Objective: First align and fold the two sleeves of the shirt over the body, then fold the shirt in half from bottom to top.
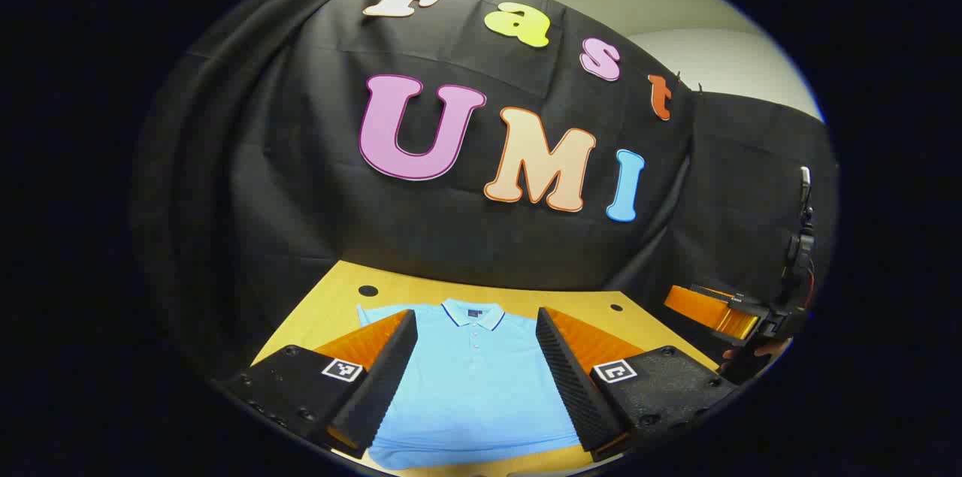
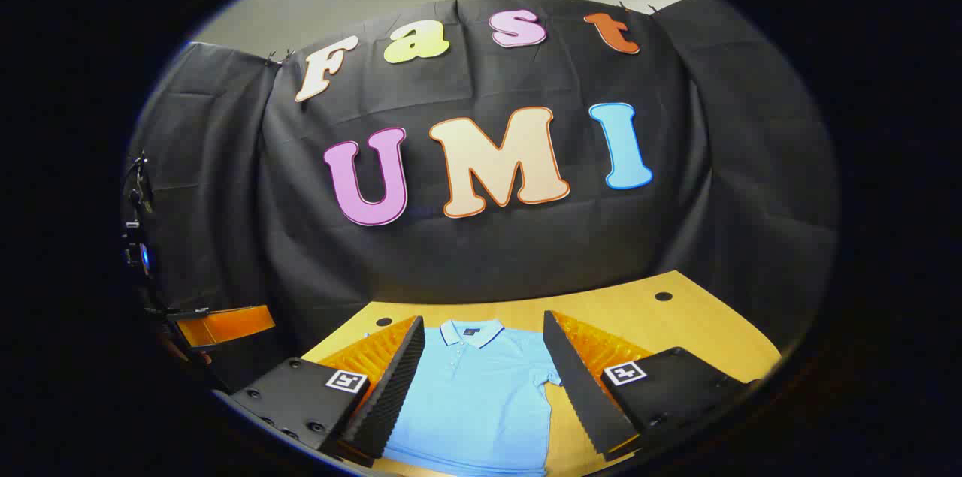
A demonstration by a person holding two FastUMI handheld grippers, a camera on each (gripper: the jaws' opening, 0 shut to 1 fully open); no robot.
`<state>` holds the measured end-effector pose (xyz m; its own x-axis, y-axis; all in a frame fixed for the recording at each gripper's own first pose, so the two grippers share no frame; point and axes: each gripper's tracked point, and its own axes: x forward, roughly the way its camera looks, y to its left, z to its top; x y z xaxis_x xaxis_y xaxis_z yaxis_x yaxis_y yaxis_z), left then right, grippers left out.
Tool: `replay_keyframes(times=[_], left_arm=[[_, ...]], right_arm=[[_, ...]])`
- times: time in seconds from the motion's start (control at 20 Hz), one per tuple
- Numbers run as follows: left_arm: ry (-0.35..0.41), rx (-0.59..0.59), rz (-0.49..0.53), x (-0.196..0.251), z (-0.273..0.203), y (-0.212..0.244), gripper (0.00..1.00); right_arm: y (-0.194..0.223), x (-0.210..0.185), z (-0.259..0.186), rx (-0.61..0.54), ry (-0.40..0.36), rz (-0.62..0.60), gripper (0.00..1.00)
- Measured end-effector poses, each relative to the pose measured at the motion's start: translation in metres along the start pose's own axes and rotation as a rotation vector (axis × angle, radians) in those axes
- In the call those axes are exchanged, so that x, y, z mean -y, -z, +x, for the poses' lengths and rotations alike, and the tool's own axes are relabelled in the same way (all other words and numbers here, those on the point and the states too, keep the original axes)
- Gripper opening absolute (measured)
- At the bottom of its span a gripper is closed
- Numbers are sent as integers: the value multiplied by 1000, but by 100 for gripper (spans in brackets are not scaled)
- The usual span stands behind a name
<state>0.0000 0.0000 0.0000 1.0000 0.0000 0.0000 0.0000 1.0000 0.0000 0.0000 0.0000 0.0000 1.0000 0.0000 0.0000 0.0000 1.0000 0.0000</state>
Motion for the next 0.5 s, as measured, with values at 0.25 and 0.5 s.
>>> replay_keyframes(times=[0.25, 0.5], left_arm=[[11, -24, -26, 7, -4, 14, 95], [0, -47, -14, 4, -2, 18, 95]], right_arm=[[7, 3, -7, -23, -1, -17, 94], [18, 5, -5, -55, -2, -6, 98]])
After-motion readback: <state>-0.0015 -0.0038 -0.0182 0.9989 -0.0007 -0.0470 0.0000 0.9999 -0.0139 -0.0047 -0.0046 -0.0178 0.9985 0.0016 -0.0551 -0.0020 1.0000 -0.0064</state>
